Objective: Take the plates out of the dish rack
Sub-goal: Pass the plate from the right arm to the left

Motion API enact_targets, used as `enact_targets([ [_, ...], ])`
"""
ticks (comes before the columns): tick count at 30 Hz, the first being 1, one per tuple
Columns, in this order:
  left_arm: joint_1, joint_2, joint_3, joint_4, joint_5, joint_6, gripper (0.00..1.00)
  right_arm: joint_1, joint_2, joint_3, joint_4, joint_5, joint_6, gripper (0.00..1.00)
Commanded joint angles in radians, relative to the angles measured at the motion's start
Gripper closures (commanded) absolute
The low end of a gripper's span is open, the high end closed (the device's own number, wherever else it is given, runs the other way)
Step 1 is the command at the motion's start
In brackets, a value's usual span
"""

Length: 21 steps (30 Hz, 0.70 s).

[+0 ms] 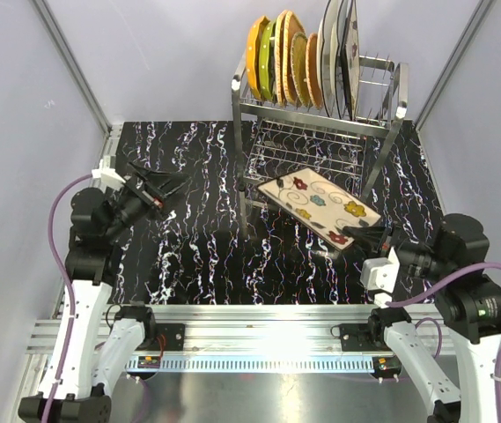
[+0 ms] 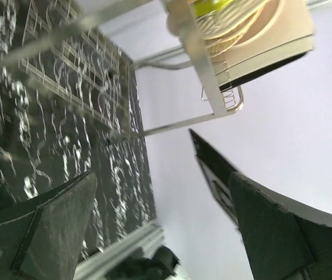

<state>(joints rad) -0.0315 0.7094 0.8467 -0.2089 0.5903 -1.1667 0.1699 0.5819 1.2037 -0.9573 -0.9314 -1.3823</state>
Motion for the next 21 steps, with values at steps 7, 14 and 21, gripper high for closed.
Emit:
enact_targets([
  [7,-0.318,0.137,0.023,-0.052,-0.156,-0.180,0.01,0.002,-0.051,-0.044,0.129,-0.176,-0.287,1.00],
  [14,-0.470,0.236,0.064,0.003,-0.196,-0.238,0.01,0.000,-0.054,-0.085,0.006,-0.202,-0.417,1.00],
  [21,-0.544,0.295,0.083,-0.007,-0.208,-0.275,0.01,0.002,-0.051,-0.145,-0.008,-0.227,-0.486,1.00],
])
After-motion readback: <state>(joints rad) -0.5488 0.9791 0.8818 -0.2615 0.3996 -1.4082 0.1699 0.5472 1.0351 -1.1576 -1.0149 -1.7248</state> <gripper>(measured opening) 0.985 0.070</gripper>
